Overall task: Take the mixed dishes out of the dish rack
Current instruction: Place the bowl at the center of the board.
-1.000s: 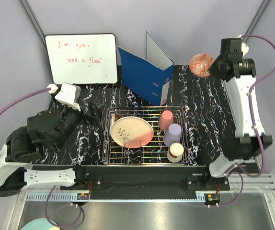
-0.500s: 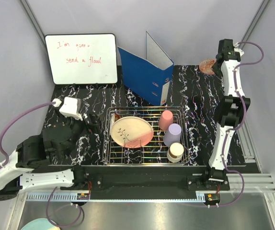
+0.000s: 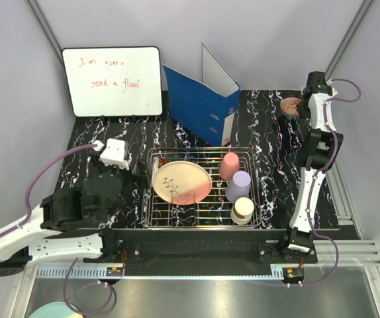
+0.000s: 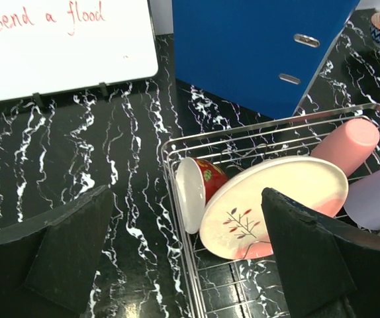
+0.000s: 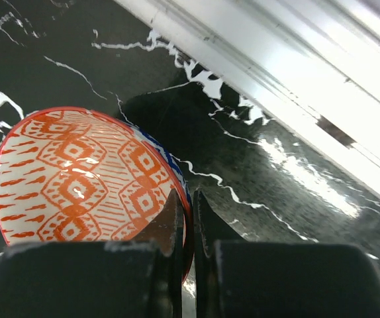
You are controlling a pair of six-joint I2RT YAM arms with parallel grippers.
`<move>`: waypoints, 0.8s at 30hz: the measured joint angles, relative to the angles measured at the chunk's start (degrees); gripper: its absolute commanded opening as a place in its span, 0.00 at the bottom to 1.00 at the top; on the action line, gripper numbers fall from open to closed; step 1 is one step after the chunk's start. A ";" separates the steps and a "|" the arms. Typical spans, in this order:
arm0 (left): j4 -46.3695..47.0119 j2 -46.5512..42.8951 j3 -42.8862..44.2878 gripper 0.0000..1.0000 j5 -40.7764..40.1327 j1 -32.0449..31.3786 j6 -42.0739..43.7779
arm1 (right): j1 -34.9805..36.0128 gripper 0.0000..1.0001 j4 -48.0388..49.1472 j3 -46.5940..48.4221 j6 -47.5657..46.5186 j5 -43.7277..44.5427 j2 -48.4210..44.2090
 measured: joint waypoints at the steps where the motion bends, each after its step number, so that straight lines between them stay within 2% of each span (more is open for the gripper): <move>1: 0.02 0.59 -0.24 0.99 0.17 0.00 -0.59 | 0.07 0.00 0.39 -0.24 -0.02 -0.46 0.50; 7: 0.17 4.04 -0.52 0.99 0.74 0.00 -2.62 | -0.09 0.00 2.80 -0.37 0.15 -2.40 2.69; 8: 0.20 4.50 -0.52 0.99 0.79 0.00 -2.71 | -0.15 0.03 3.06 -0.42 0.09 -2.40 2.73; 11: 0.26 6.08 -0.52 0.99 0.83 0.00 -3.10 | -0.50 0.23 3.93 -0.83 0.04 -3.04 2.80; 12: 0.28 6.78 -0.50 0.99 0.92 0.00 -3.15 | -0.72 0.41 4.33 -1.22 0.02 -3.74 2.80; 13: 0.26 7.26 -0.50 0.99 1.03 0.00 -3.21 | -0.87 0.48 4.63 -1.46 0.28 -3.96 2.80; 15: 0.28 8.24 -0.50 0.99 1.53 0.00 -3.34 | -1.31 0.54 5.27 -2.60 0.11 -4.07 2.80; 16: 0.26 8.48 -0.50 0.99 1.81 0.00 -3.39 | -1.60 0.62 5.29 -3.28 0.11 -4.09 2.80; 19: 0.26 8.55 -0.50 0.99 2.29 0.00 -3.56 | -2.16 0.71 5.90 -4.46 -0.04 -4.90 2.71; 24: 0.26 7.23 -0.48 0.99 3.48 0.00 -4.17 | -2.45 0.77 7.80 -10.08 0.31 -5.44 -1.05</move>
